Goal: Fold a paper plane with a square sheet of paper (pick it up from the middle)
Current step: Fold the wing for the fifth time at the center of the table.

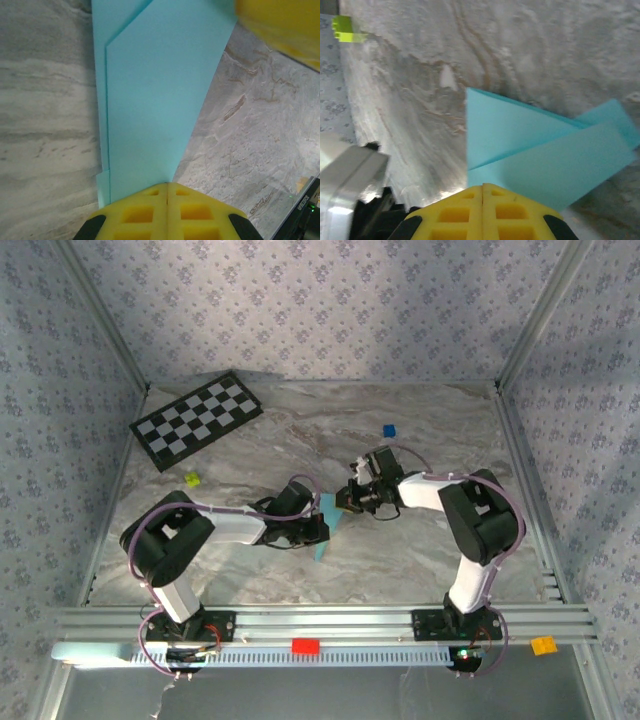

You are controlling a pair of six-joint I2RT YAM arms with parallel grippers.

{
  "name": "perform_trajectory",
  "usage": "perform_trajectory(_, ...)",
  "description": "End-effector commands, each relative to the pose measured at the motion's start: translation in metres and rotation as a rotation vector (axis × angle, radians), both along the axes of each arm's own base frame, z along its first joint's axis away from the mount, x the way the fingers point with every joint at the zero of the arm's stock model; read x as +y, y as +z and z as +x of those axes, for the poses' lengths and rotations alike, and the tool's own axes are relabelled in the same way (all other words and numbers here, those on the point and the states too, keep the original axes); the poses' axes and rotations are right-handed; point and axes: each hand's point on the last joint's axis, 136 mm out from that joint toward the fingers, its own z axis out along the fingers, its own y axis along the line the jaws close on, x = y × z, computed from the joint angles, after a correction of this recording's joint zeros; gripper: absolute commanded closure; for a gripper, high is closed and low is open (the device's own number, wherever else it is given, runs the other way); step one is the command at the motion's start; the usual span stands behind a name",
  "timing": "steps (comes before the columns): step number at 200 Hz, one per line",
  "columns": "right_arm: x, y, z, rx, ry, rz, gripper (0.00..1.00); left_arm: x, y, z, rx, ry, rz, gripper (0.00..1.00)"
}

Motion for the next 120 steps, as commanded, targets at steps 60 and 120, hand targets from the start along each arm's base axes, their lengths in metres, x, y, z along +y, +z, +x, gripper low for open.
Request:
perform_trajectory(60, -0.040, -0.022, 0.053, 0.059, -0.132, -0.087, 0.94, 0.032, -0.036, -0.020, 0.075, 0.044, 0.149, 1.00)
perform_trajectory(120, -0.041, 0.032, 0.056, -0.044, -0.139, -0.039, 0.90, 0.017, -0.006, -0.006, -0.008, 0.086, 0.083, 0.99)
